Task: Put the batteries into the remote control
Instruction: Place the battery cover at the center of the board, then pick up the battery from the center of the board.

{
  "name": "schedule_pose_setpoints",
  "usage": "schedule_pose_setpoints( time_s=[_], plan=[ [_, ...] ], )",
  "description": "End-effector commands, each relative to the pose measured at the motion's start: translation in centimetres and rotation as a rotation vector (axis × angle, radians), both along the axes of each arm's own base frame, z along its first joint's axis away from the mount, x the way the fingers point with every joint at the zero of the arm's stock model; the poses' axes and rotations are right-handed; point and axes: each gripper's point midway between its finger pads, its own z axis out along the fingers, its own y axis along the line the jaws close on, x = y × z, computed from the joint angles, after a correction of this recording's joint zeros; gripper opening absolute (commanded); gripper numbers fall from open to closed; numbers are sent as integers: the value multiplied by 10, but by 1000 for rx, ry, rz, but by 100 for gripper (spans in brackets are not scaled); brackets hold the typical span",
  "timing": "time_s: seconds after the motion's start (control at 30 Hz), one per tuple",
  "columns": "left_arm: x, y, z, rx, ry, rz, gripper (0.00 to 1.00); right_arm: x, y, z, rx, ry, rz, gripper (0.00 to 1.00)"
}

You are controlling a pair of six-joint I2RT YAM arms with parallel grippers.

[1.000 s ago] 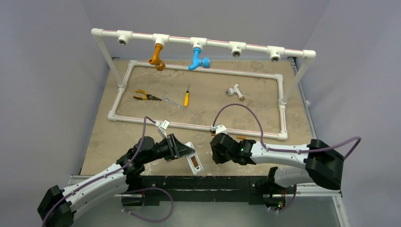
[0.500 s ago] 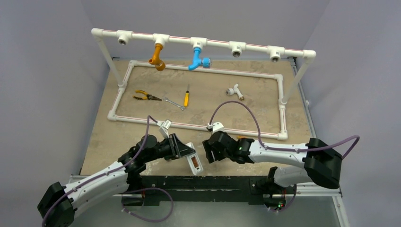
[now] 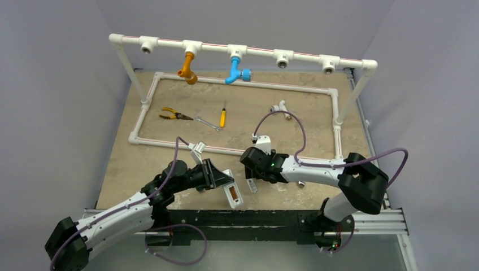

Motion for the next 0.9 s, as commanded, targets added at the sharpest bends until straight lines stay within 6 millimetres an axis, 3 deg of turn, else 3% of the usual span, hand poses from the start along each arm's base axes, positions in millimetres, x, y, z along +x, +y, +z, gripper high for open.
schedule_pose_setpoints(
  time_s=[0.0, 0.37, 0.67, 0.87],
  plan=[
    [3, -5, 38, -78, -90, -11, 0, 20, -6, 8, 25, -47, -160, 71],
    [2, -4, 36, -79, -91, -16, 0, 39, 8, 0, 47, -74, -196, 67],
    [0, -4, 37, -83, -92, -22, 0, 53, 3, -11, 31, -92, -268, 66],
    [0, -2, 36, -78, -90, -20, 0, 59, 3, -22, -6, -86, -275, 61]
  ],
)
